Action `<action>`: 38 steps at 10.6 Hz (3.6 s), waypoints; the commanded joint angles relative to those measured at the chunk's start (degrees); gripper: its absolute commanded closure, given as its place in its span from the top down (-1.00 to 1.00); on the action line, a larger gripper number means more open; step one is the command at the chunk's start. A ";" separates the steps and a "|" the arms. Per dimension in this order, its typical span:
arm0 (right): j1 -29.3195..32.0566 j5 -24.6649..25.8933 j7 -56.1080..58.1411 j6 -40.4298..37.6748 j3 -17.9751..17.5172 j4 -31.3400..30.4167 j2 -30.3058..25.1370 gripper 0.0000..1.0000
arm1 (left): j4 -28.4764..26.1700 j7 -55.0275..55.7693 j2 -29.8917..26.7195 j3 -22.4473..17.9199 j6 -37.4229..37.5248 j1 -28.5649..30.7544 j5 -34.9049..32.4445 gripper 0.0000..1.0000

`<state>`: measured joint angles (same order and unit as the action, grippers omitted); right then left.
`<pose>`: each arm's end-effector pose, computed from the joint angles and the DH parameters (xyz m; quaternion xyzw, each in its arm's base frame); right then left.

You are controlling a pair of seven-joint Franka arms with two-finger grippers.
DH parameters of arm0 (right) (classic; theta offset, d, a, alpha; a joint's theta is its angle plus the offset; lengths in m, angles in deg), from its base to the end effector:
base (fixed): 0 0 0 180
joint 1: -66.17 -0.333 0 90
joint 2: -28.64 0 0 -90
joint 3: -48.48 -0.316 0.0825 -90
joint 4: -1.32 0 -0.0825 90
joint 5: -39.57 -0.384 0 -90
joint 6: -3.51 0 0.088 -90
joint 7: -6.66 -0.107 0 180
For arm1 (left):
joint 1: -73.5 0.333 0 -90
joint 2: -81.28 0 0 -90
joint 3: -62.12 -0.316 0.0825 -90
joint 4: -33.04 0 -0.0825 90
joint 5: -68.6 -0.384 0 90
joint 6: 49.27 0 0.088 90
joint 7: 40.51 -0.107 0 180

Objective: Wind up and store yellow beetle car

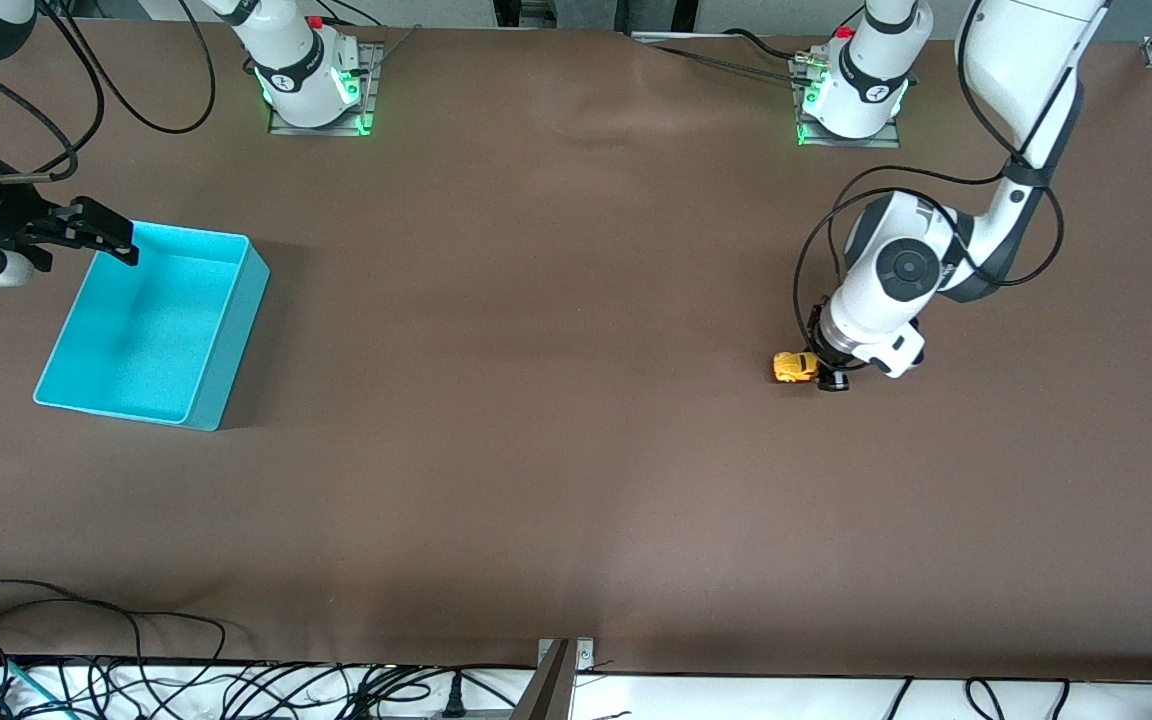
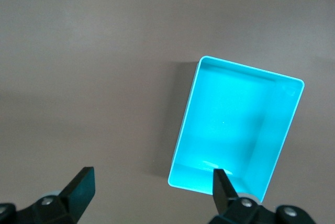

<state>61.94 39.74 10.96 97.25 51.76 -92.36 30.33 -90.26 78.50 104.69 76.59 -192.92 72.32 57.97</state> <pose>0.5666 0.0095 0.5832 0.9988 0.0459 -0.0143 0.0019 0.5431 -0.1546 0.2102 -0.6709 -0.7413 0.0032 0.0171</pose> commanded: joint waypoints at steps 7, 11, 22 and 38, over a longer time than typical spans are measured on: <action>0.10 0.80 0.71 -0.04 0.06 -0.44 -0.46 1.00 | 0.43 0.34 2.61 -1.64 0.39 3.27 -7.01 -1.00; 0.10 0.80 0.71 0.05 -0.03 -0.44 -0.37 1.00 | 0.52 -3.86 3.74 -1.64 0.13 10.56 -13.00 -1.00; 0.10 0.80 0.71 -0.04 0.06 -0.44 -0.46 1.00 | 4.12 -12.76 6.74 -1.64 -0.05 22.09 -19.78 -1.00; 0.01 0.80 0.62 0.05 -0.03 -0.53 -0.46 1.00 | 5.88 -12.50 7.00 -1.64 -0.05 23.15 -19.69 -1.00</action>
<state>62.01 39.78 11.03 97.24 51.77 -92.45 30.40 -86.30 65.97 109.69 74.77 -192.62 94.86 40.35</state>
